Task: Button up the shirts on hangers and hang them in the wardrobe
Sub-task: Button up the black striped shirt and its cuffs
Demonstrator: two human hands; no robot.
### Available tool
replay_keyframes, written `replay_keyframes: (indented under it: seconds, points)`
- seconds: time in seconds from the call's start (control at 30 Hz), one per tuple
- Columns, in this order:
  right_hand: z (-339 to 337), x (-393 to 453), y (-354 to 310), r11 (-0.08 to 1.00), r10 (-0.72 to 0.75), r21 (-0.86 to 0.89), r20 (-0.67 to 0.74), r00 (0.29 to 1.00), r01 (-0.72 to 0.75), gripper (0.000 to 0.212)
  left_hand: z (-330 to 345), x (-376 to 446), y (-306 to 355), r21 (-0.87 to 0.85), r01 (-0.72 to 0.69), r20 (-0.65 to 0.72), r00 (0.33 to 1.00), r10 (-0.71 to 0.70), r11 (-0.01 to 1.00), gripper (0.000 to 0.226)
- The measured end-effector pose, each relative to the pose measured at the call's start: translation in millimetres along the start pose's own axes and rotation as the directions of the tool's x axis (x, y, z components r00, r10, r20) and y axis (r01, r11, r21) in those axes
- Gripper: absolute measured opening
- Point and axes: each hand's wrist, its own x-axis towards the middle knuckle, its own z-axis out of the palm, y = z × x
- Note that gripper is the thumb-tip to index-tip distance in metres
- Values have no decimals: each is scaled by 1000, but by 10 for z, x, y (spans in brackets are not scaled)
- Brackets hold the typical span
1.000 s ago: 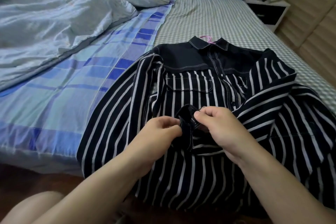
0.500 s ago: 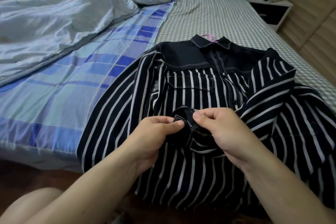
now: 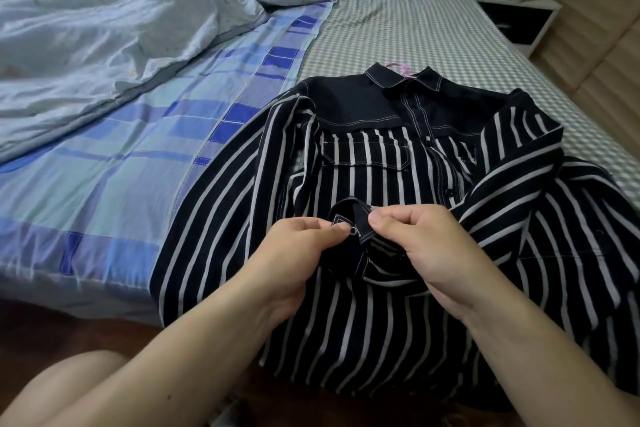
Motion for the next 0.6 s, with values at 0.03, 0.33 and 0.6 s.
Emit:
replay_keyframes:
  seconds: [0.03, 0.33, 0.6]
  points:
    - [-13, -22, -39, 999, -7, -40, 27, 1000, 8, 22, 1, 5, 0, -4, -1, -9, 1000, 1, 1000, 13]
    - [20, -55, -7, 838, -362, -419, 49, 931, 348, 40, -2, 11, 5, 5, -8, -5, 1000, 8, 1000, 11]
    - [79, -62, 157, 601, -598, -583, 126, 791, 547, 38, -75, -20, 51, -18, 34, 94, 995, -32, 999, 32]
